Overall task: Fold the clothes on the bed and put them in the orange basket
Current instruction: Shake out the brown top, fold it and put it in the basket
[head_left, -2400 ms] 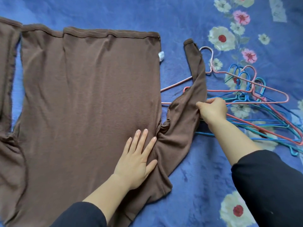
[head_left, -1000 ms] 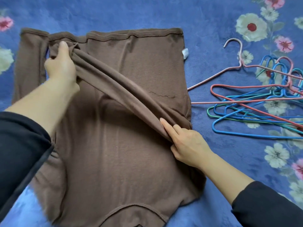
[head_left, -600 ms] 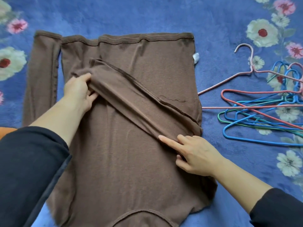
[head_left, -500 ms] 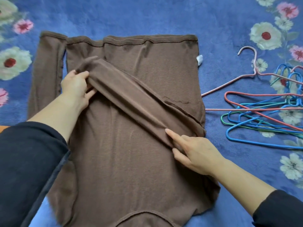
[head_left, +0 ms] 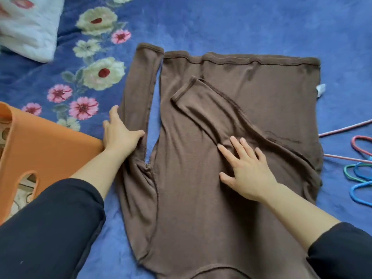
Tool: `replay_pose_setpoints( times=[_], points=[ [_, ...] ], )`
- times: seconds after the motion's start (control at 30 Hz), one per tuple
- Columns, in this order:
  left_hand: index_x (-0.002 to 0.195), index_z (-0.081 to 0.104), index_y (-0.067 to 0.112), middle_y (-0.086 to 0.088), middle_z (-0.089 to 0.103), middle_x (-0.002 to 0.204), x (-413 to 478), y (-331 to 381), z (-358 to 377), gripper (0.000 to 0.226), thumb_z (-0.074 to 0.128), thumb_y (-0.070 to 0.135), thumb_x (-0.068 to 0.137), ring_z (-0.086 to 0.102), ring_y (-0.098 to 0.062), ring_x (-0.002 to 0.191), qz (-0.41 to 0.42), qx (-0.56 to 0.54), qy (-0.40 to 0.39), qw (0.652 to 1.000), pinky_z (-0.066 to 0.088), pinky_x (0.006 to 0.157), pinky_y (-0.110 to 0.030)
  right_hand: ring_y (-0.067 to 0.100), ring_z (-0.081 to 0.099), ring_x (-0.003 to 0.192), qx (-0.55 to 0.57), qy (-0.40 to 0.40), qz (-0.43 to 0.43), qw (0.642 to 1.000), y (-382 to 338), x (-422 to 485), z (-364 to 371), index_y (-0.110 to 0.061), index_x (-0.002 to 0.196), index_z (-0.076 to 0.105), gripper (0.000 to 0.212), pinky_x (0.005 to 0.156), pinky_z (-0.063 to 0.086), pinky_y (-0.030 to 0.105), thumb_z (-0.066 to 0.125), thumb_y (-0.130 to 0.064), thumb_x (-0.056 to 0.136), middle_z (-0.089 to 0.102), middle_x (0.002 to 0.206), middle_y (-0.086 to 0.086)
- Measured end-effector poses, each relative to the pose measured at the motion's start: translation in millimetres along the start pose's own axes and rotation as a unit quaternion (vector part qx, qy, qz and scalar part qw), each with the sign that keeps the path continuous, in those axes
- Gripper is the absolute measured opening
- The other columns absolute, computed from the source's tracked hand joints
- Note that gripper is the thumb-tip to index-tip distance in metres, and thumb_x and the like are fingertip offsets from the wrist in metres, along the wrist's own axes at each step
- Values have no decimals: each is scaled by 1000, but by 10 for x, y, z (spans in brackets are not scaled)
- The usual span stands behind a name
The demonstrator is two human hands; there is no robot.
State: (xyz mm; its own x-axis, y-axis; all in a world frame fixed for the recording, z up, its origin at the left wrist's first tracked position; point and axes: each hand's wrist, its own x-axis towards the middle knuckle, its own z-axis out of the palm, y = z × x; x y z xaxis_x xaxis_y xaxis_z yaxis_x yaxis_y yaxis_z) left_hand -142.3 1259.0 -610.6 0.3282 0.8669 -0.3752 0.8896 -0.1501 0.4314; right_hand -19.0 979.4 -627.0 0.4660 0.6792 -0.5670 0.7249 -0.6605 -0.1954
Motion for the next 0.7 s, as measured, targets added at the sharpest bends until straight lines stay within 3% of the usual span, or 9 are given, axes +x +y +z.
replay_pose_setpoints(
  times=[0.07, 0.13, 0.23, 0.33, 0.4, 0.47, 0.53, 0.6, 0.7],
  points=[
    [137, 45, 16, -10, 58, 129, 65, -19, -57, 77, 83, 22, 70, 56, -27, 117, -21, -117, -10, 993, 44, 98, -36, 21, -8, 149, 6, -8, 9, 1000, -49, 41, -38, -42, 151, 3, 75, 118, 7, 47, 44, -58, 90, -9, 162, -1],
    [107, 68, 17, 2, 72, 101, 35, 70, -98, 39, 82, 24, 72, 67, -15, 94, -28, -251, -56, 966, 53, 81, -28, 22, 0, 149, 4, -21, 13, 1000, -49, 67, -111, -44, 151, 8, 76, 117, 14, 46, 48, -59, 88, -2, 162, -2],
    [92, 69, 23, 18, 70, 82, -67, 314, -193, 10, 71, 19, 83, 65, 2, 77, 62, -329, -21, 942, 51, 71, -16, 22, 10, 146, -9, -30, 8, 999, -78, 98, -232, -45, 150, 15, 78, 111, 26, 44, 53, -60, 84, 7, 161, -2],
    [119, 64, 21, 15, 68, 103, -303, 634, -220, 37, 62, 15, 82, 62, 5, 94, 230, -273, 28, 934, 47, 87, -16, 21, 18, 142, 3, -46, 13, 999, -84, 135, -291, -46, 148, 23, 75, 107, 33, 43, 57, -56, 82, 15, 158, -3],
    [138, 52, 22, 2, 64, 120, -536, 731, -82, 60, 61, 23, 78, 59, -8, 112, 314, -206, -80, 923, 44, 100, -24, 20, 25, 138, 48, -48, 14, 998, -47, 182, -343, -45, 144, 35, 65, 107, 35, 41, 60, -48, 84, 24, 155, -3],
    [147, 36, 29, -3, 54, 131, -817, 676, 164, 73, 59, 30, 78, 48, -18, 123, 371, -28, -220, 902, 38, 105, -33, 16, 42, 128, 132, -21, 10, 991, 15, 220, -414, -37, 133, 55, 49, 105, 36, 31, 62, -32, 85, 43, 145, -4],
    [152, 18, 33, 0, 38, 146, -1044, 442, 420, 79, 57, 32, 83, 32, -21, 133, 365, 137, -269, 881, 29, 111, -42, 9, 58, 96, 245, 20, 56, 968, 117, 238, -480, -25, 113, 71, 31, 87, 43, 24, 61, -17, 86, 66, 113, -7],
    [152, 20, 29, -2, 33, 148, -1184, 134, 564, 77, 55, 30, 84, 25, -22, 135, 372, 182, -204, 887, 25, 112, -46, 11, 63, 85, 343, 64, 114, 930, 207, 263, -520, -25, 98, 72, 20, 85, 49, 28, 63, -16, 83, 70, 89, -9],
    [143, 37, 25, -9, 44, 139, -1233, -189, 632, 78, 64, 30, 70, 33, -24, 127, 379, 158, -75, 908, 35, 103, -47, 22, 62, 98, 371, 140, 143, 907, 187, 388, -535, -23, 114, 60, 39, 92, 49, 36, 72, -30, 77, 64, 102, -1]
  ],
)
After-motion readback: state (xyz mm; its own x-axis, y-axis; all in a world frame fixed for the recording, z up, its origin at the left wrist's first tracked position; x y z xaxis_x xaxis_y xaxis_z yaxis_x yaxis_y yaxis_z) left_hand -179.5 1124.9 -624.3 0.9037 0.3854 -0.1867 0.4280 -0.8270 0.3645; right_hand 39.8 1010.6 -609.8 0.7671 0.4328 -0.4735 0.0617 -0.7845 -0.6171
